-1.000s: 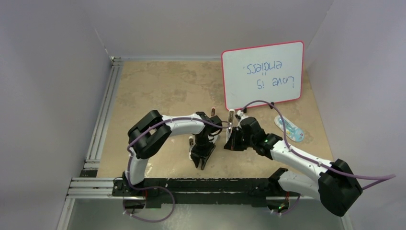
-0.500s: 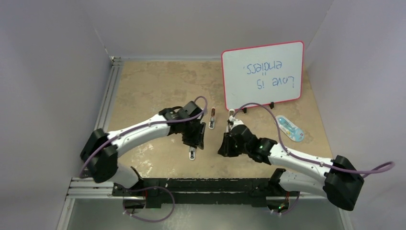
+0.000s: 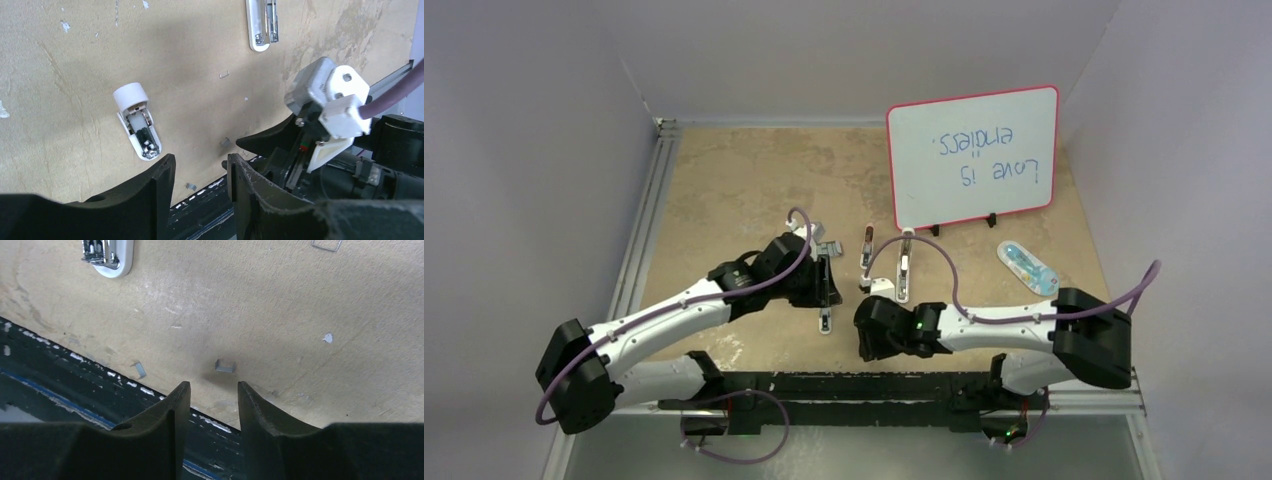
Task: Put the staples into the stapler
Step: Pick up the staple from the center of the board.
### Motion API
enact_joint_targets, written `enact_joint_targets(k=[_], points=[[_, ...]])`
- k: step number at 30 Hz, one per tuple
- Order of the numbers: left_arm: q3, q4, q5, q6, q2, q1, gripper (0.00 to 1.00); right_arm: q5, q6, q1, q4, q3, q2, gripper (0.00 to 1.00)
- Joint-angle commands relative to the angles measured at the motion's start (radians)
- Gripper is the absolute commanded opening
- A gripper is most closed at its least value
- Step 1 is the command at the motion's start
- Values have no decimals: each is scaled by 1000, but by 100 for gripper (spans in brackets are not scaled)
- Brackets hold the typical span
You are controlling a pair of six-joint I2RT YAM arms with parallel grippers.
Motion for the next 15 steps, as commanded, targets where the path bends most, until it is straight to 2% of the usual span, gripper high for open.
enact_joint_targets(k=[1,7,15], points=[[-12,74,-25,-16,-29,4,42,81,39,25,-67,82,56,44],[-16,70,-44,-3,-35,4,43,149,60,30,-149,162,159,43],[-38,70,-68,-5,-70,5,43,183,97,30,-236,204,210,29]])
